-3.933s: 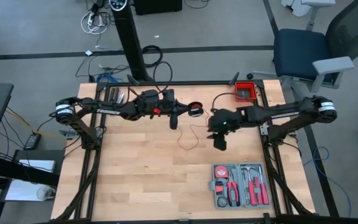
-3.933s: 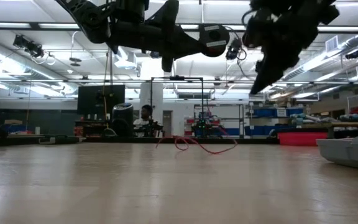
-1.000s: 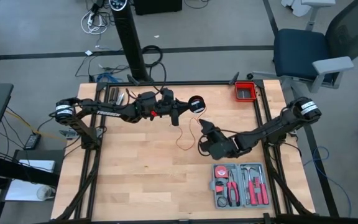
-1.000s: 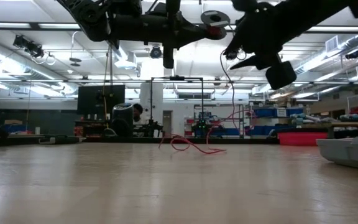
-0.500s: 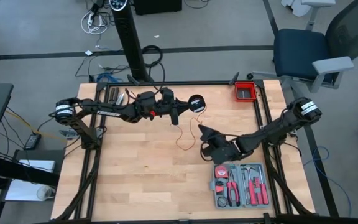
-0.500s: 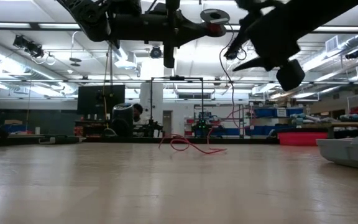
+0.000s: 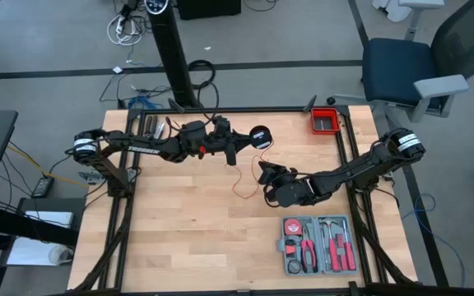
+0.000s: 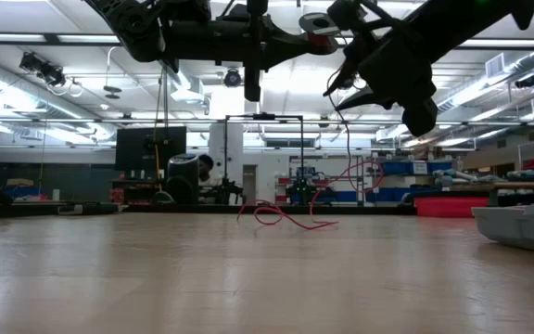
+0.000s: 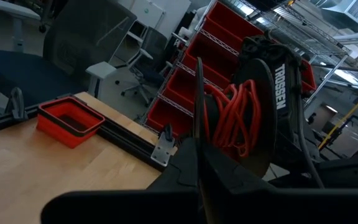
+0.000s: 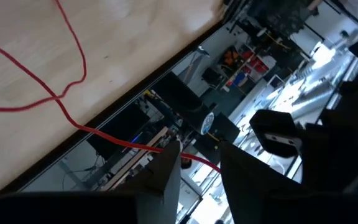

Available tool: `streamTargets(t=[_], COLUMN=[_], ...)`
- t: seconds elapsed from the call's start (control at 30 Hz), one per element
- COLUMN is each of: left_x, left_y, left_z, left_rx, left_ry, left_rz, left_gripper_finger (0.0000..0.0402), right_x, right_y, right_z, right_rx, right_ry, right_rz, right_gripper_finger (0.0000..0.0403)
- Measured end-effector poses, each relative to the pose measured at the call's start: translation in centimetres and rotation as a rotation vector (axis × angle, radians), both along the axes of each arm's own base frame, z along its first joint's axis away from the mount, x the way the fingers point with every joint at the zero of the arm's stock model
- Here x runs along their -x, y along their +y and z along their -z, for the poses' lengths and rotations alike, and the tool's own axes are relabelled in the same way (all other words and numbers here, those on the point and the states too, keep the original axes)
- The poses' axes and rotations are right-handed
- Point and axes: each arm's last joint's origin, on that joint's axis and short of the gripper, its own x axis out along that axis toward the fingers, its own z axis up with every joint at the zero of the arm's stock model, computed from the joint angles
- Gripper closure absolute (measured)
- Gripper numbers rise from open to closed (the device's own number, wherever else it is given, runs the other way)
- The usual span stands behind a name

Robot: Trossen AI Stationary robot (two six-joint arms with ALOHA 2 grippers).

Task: Coil cords
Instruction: Coil the wire

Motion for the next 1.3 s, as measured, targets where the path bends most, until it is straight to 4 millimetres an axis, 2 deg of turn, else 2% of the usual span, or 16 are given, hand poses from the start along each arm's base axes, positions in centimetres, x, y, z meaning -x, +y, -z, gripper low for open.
streamTargets(t=[0.27,0.47,0.53,0.7,0.87,0.97,1.3], left_x=[0.0,0.0,0.0,0.0,0.0,0.0,0.0], left_y=[-0.1,-0.1,-0.1,-0.1,-0.1,-0.1,-0.1], left_z=[0.0,0.0,0.0,0.0,0.0,0.0,0.0], left_rx=[-0.004,-0.007,-0.007,-0.007,-0.012,-0.012,-0.015], left_ry=[0.002,0.002,0.002,0.003,0.003,0.003,0.003], left_rz=[0.037,0.050,0.050,0.050,0.050,0.050,0.041], left_gripper_finger=[0.0397,0.0397,0.0397,0.0397,0.0397,0.0397,0.0397], right_x=[-0.4,-0.2,-0.2,0.1,0.8,1.0,1.0], right_y=[-1.3,-0.5,0.0,1.2,2.7,3.2,2.8], right_z=[0.0,-0.4,-0.6,-1.3,-1.1,-1.0,-0.5], right_rx=[0.024,0.029,-0.031,-0.237,-0.392,-0.415,-0.418], right_ry=[0.046,0.013,-0.079,-0.443,-0.632,-0.640,-0.573], right_rz=[0.009,-0.001,0.009,0.140,0.176,0.165,0.158], right_gripper_finger=[0.0307,0.0307,0.0310,0.0314,0.0316,0.0316,0.0316])
